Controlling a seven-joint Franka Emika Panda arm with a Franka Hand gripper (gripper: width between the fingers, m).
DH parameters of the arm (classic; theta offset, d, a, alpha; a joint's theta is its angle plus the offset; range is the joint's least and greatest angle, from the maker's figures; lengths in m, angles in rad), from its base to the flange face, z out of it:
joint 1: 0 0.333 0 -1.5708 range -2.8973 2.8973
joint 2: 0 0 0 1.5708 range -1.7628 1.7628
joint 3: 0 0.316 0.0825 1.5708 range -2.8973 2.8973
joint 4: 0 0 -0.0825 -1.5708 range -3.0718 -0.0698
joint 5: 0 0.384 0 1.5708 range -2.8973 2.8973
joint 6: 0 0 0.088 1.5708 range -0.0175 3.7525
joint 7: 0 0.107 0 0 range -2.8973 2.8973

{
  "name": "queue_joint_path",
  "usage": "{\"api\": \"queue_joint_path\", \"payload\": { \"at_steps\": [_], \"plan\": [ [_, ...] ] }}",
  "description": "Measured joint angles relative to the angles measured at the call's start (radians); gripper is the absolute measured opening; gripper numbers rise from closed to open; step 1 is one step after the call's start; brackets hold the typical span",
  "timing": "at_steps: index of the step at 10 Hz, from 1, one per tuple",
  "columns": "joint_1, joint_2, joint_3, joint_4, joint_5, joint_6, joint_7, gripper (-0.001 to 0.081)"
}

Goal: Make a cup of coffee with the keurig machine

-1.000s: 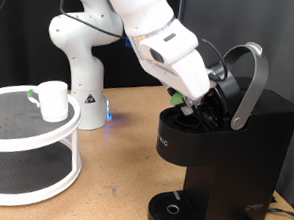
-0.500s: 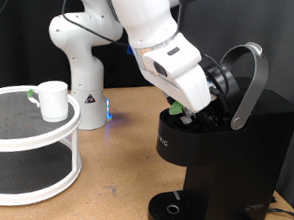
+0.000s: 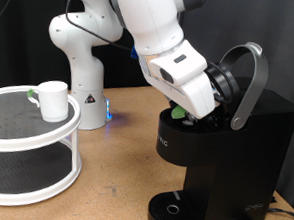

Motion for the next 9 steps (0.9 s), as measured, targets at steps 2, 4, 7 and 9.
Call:
{"api": "queue_joint_path", "payload": {
  "at_steps": [2,4,7,9],
  "plan": [
    [0.000,0.003,0.005,0.001,0.000,0.007,0.002,0.0468],
    [0.000,0.007,0.008,0.001,0.001,0.019,0.003,0.0468],
    [0.000,0.025,0.017,0.000,0.007,0.058,0.003,0.0735],
    [0.000,0.026,0.020,-0.001,0.018,0.073,-0.003,0.0791]
  ]
}}
